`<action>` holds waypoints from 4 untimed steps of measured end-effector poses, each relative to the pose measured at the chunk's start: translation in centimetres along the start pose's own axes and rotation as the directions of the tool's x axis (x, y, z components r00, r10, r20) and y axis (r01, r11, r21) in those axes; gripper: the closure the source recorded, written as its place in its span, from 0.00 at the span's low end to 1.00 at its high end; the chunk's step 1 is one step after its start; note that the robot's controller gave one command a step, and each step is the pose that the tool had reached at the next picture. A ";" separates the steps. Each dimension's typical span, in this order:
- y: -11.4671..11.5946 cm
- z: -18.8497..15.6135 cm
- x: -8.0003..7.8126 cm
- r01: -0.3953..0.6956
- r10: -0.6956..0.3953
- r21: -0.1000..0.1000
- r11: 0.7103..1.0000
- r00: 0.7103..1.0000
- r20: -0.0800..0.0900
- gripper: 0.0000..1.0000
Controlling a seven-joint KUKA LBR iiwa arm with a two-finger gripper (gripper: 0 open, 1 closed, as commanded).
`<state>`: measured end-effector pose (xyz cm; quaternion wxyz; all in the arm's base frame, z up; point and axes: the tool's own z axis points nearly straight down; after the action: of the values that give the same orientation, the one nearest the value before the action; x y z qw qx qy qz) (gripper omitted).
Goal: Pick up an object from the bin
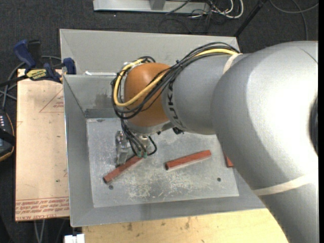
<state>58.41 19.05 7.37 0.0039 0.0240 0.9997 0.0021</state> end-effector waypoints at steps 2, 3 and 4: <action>0.6 0.3 4.8 0.110 -0.110 0.001 0.994 0.994 -0.005 0.00; -3.2 0.3 3.5 0.561 -0.561 0.000 0.828 0.828 -0.005 0.00; -3.1 0.2 3.5 0.562 -0.562 -0.002 0.827 0.827 -0.006 1.00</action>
Offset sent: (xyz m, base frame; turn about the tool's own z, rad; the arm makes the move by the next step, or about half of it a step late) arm -0.0490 0.0079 -0.0037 -0.1119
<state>54.78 16.12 7.11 0.0014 -0.2709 0.9626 0.0009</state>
